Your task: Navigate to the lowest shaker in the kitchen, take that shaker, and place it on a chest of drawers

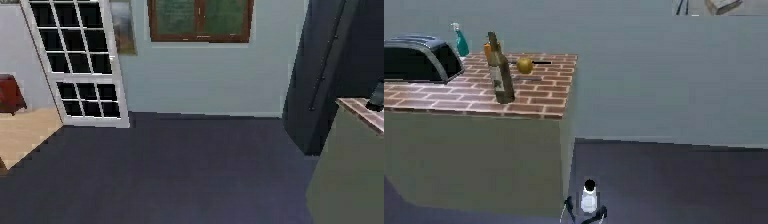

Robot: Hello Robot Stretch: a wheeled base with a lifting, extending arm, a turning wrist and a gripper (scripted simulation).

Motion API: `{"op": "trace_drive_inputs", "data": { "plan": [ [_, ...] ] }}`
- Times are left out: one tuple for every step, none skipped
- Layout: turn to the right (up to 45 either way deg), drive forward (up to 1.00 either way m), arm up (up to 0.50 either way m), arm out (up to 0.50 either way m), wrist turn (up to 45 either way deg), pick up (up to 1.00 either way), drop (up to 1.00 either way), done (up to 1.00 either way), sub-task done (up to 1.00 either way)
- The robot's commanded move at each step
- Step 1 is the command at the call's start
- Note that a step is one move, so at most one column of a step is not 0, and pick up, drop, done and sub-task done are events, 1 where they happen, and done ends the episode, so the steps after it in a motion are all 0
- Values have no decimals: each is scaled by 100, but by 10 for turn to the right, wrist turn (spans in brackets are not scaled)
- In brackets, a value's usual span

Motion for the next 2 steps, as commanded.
{"op": "trace_drive_inputs", "data": {
  "plan": [
    [0, 10, 0, 0, 0, 0, 0, 0, 0],
    [-450, 0, 0, 0, 0, 0, 0, 0, 0]
  ]
}}
